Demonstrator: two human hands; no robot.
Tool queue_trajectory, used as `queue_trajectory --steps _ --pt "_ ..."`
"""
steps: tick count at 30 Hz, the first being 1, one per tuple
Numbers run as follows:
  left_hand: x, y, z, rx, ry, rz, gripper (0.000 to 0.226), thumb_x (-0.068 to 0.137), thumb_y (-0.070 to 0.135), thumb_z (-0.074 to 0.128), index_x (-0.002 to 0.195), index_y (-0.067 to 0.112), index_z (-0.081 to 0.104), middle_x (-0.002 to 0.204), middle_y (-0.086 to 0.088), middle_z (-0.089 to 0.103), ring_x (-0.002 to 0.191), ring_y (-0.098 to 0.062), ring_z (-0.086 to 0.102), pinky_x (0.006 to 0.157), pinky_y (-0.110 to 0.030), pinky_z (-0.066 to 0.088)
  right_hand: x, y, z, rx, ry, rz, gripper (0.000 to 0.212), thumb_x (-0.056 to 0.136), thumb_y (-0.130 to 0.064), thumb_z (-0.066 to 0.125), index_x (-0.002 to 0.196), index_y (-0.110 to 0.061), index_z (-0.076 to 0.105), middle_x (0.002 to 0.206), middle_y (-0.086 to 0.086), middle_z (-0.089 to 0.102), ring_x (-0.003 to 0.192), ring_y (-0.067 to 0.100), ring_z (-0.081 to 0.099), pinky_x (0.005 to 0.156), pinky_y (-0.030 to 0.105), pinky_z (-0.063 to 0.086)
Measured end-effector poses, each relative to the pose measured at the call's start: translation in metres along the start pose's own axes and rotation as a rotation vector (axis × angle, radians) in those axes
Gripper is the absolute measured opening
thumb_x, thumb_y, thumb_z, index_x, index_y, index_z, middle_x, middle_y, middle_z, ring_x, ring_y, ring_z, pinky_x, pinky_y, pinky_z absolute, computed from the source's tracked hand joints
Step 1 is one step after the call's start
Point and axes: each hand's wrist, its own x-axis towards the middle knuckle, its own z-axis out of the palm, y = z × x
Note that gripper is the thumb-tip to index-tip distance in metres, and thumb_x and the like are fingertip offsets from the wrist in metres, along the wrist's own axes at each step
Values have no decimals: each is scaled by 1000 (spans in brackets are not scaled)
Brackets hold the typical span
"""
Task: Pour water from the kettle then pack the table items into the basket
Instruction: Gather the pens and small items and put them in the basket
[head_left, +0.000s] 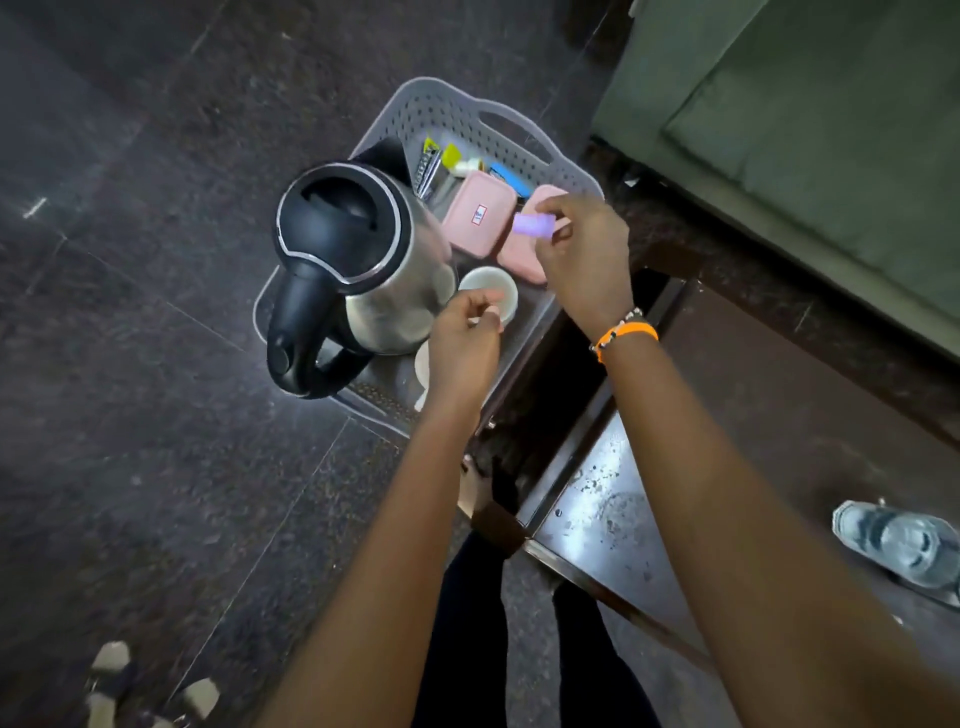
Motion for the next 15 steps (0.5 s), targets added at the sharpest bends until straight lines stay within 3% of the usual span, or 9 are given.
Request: queue_trajectory --steps 3,7,11,15 --pt "12 7 5 -2 5 25 25 88 1 46 101 14 62 93 -7 59 83 -19 47 78 -37 44 26 -9 6 -40 35 -44 26 78 -6 58 102 -4 67 107 16 66 100 31 60 86 31 42" --pt "21 11 8 -11 -29 67 27 87 3 47 87 27 61 77 13 54 70 -9 50 73 -27 40 55 -6 13 -252 37 14 27 83 -16 54 108 -14 63 112 11 64 105 31 56 85 38 45" --pt "30 12 11 -20 -57 66 26 88 3 48 101 19 63 77 17 53 74 0 50 74 -17 43 74 1 19 -346 4 62 29 83 -14 52 110 -16 63 111 9 66 106 33 53 85 39 45" --pt "35 13 11 -8 -62 63 23 89 6 50 104 18 62 82 14 54 84 -10 53 85 -24 45 82 7 25 -325 -32 71 25 86 -16 57 110 -16 64 112 6 68 108 30 54 90 38 46"
